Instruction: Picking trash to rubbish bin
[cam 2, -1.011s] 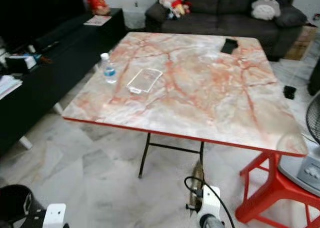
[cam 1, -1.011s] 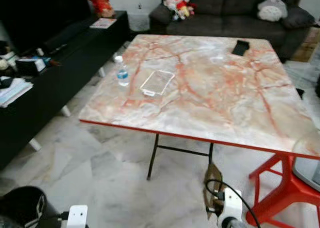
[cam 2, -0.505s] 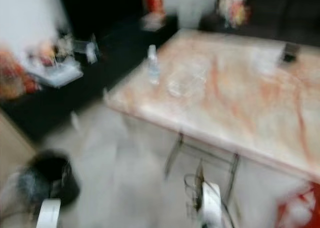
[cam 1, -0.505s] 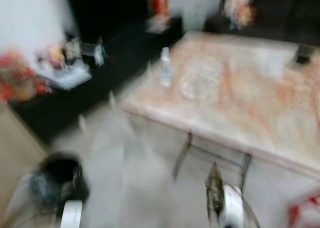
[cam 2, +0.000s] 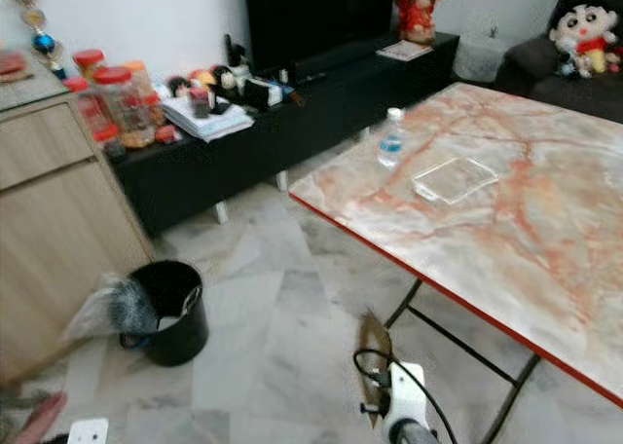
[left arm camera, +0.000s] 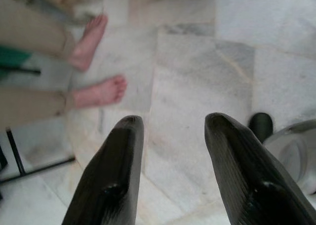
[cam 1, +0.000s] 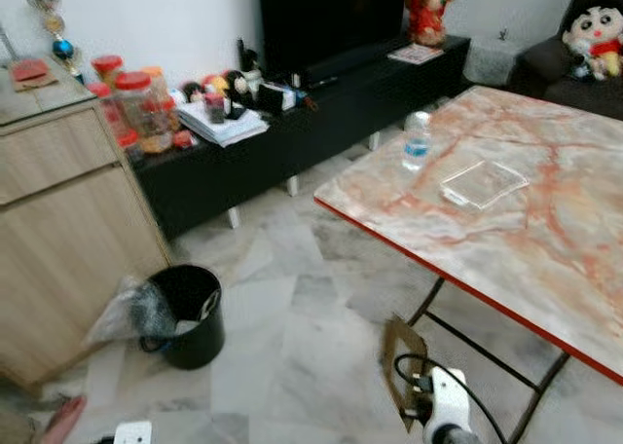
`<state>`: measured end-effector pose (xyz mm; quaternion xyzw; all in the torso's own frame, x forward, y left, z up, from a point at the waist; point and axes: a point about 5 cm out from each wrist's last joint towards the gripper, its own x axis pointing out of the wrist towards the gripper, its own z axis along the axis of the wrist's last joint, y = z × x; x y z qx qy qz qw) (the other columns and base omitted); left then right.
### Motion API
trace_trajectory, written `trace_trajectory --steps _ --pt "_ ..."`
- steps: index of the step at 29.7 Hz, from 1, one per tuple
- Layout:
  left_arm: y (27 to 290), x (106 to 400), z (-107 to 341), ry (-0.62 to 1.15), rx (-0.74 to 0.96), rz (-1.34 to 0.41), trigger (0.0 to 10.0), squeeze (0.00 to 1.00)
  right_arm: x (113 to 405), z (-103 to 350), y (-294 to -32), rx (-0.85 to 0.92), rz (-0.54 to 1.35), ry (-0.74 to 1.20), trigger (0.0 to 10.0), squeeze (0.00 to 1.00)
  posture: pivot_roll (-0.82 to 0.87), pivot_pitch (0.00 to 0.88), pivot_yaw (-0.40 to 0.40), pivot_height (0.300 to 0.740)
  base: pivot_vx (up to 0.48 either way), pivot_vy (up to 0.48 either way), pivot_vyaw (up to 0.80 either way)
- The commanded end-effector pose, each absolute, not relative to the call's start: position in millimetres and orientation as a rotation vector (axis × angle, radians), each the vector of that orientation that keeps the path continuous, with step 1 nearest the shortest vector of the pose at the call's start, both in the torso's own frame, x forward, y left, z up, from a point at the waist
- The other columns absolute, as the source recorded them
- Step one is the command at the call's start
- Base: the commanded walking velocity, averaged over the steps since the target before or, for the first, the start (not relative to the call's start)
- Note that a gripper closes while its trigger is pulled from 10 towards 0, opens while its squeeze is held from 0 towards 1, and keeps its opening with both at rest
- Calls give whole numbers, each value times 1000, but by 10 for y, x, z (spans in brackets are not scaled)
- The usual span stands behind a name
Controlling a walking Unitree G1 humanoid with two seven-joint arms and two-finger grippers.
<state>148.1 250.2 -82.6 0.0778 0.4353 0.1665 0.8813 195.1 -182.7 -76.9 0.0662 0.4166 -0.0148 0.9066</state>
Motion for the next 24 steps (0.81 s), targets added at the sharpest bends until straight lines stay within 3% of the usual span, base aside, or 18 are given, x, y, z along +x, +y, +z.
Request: trace_trajectory --steps 1,24 --pt "2514 1411 -852 933 159 367 10000 0 2023 -736 -1773 147 -19 840 10000 0 29 0 -12 740 0 0 800" --pt "2472 1570 -802 891 144 343 10000 0 2012 -743 -1768 144 -23 845 10000 0 13 0 4 740 0 0 800"
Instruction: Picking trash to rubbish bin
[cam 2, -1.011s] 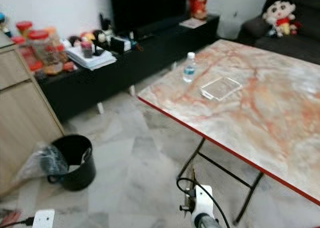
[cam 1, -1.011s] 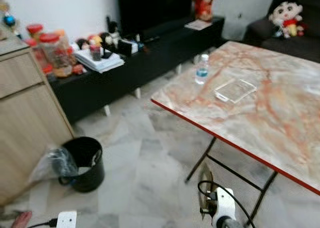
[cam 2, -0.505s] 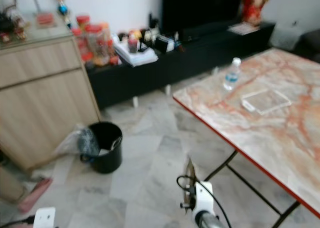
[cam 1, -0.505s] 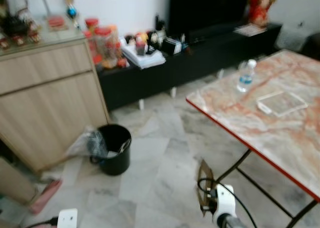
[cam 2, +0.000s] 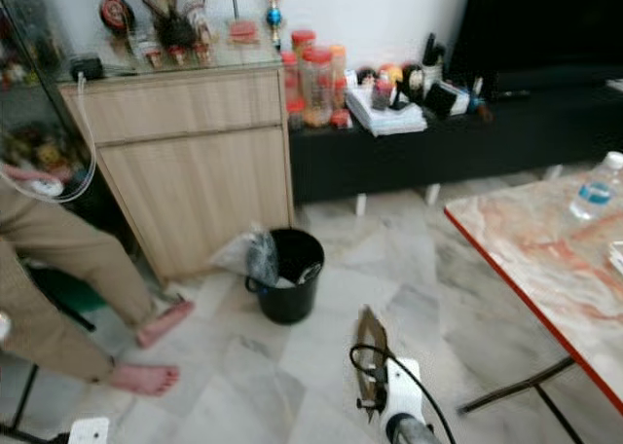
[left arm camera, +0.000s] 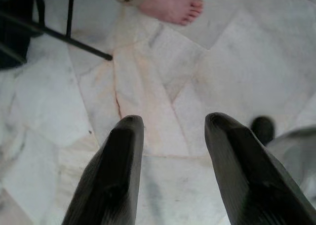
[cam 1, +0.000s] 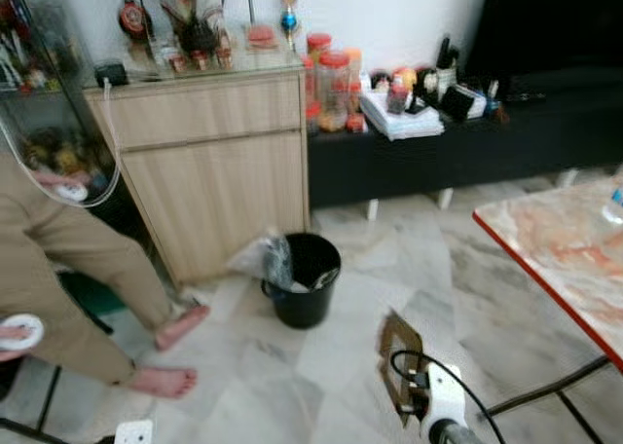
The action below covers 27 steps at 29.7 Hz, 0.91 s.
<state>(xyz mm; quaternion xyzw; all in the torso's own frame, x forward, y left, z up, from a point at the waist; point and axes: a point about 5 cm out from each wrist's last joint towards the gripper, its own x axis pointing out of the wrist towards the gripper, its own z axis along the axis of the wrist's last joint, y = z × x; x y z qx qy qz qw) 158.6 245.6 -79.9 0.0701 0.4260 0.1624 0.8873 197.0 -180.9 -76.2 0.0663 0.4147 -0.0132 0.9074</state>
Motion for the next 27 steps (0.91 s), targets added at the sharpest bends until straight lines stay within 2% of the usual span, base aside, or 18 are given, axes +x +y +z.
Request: trace_trajectory --steps 1,18,27 --pt "2473 1572 -801 891 144 344 10000 0 2011 -744 -1767 144 -23 845 10000 0 13 0 4 740 0 0 800" --pt "2489 1560 -804 902 150 339 10000 0 2002 -756 -1713 168 -21 855 10000 0 18 0 7 740 0 0 0" --pt "2499 1570 -797 901 156 334 10000 0 1987 -766 -1693 169 -16 859 10000 0 27 0 15 740 247 0 0"
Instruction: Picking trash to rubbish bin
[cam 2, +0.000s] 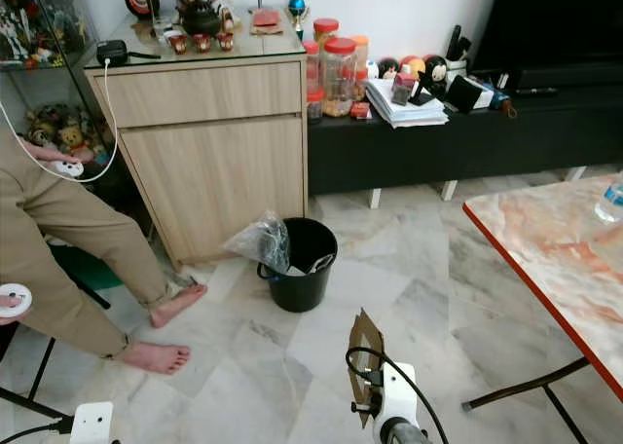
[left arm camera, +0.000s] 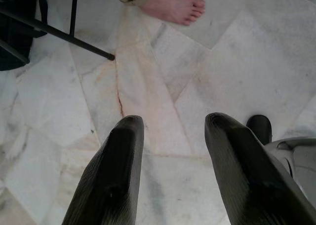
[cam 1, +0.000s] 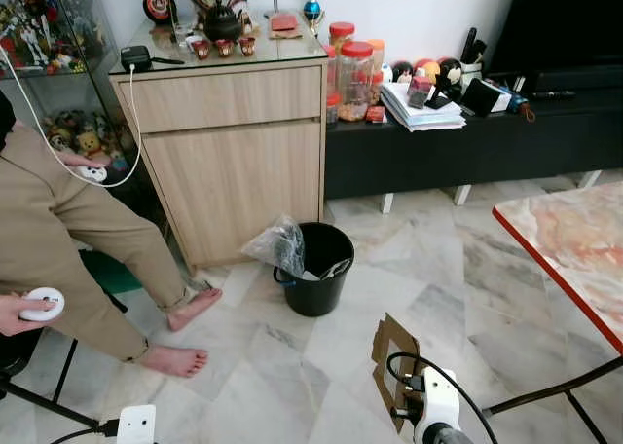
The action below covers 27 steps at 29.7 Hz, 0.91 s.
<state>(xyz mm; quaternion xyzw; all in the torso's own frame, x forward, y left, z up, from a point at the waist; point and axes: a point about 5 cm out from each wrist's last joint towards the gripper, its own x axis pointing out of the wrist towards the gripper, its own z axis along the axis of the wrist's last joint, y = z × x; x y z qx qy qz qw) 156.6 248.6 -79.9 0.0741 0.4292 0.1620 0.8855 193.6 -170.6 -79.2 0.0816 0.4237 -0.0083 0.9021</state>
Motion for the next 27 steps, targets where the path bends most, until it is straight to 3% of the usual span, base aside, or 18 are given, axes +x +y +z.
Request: trace_trajectory --steps 1,6,12,27 --pt "2500 1575 -795 900 156 333 10000 0 1985 -767 -1692 165 -15 860 10000 0 32 0 13 740 262 0 0" --pt "2503 1596 -786 897 167 331 10000 0 1985 -769 -1672 146 6 866 10000 0 36 0 11 740 282 0 0" --pt "2498 1589 -792 905 173 325 10000 0 1999 -761 -1672 151 -2 857 10000 0 33 0 16 740 315 0 749" --pt "2508 1580 -793 909 174 322 10000 0 1976 -777 -1653 167 -13 870 10000 0 38 0 17 740 320 0 0"
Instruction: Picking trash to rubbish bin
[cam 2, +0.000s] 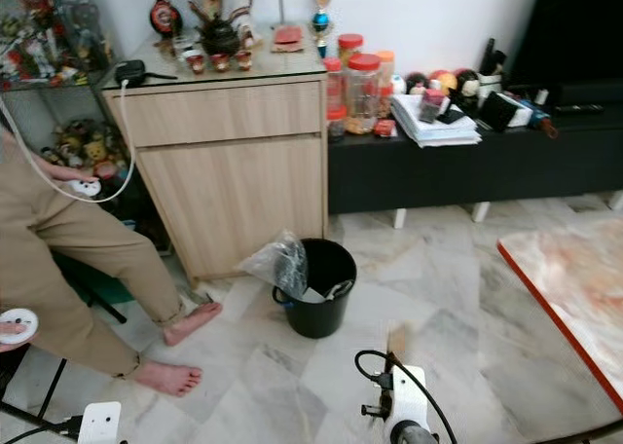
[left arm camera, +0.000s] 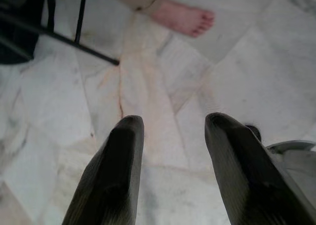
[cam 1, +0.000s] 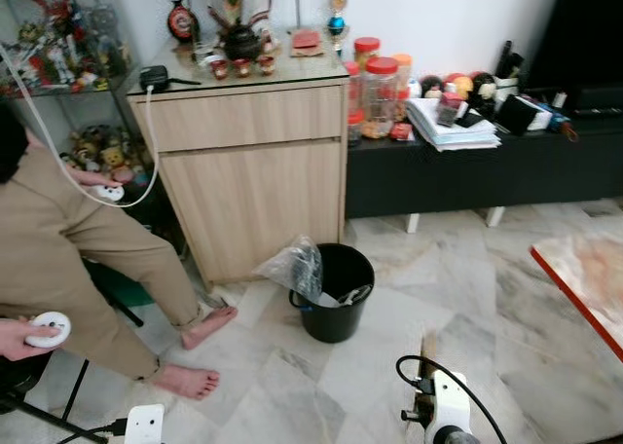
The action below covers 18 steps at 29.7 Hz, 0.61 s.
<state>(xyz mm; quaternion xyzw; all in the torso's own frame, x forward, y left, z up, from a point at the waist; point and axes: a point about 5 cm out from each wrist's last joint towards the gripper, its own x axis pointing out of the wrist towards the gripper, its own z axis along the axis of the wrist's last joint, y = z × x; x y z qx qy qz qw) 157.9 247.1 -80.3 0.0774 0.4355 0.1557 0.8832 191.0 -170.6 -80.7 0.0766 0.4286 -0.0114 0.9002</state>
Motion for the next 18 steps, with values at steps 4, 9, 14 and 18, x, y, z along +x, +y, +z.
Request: trace_trajectory --steps 4,9,14,18 --pt "2508 1577 -794 909 176 320 10000 0 1967 -782 -1647 170 -9 872 10000 0 37 0 18 740 322 0 0" --pt "2507 1575 -795 909 179 318 10000 0 1962 -784 -1646 152 2 874 10000 0 37 0 19 740 322 0 0" --pt "2509 1578 -794 911 186 307 10000 0 1964 -780 -1645 159 -8 861 10000 0 32 0 28 740 321 0 640" --pt "2513 1582 -791 911 191 302 10000 0 1959 -784 -1637 171 -9 866 10000 0 29 0 31 740 320 0 0"
